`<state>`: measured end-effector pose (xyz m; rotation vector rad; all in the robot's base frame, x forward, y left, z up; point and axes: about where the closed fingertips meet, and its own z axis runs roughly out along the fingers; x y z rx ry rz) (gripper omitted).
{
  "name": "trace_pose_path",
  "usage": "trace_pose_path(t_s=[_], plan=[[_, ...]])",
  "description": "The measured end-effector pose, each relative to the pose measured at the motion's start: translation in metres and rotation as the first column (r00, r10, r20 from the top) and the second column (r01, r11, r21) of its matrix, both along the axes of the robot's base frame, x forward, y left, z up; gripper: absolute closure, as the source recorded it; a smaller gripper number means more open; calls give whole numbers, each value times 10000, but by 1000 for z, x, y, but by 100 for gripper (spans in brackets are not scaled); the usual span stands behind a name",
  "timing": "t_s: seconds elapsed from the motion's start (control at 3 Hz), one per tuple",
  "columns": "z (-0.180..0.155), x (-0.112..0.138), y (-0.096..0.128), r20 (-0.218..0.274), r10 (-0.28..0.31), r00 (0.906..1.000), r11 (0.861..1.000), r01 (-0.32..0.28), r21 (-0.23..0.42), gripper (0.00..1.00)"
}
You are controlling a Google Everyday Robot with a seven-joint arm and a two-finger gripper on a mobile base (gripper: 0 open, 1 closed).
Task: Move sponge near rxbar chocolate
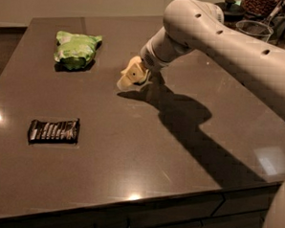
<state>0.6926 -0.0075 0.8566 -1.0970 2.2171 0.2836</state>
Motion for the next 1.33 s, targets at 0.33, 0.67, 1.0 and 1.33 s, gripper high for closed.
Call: trace_pose_path(t_s=[0.33, 0.67, 1.0, 1.33], plan=[[-2, 7, 7, -145, 11, 9999, 9998, -8, 196, 25], [12, 4, 9, -62, 192, 9998, 9985, -188, 508, 56], [20, -5, 3, 109, 757, 9971, 9964, -761, 383, 78], [34, -36, -13, 298, 1585, 9869, 9864, -1596, 386, 99]])
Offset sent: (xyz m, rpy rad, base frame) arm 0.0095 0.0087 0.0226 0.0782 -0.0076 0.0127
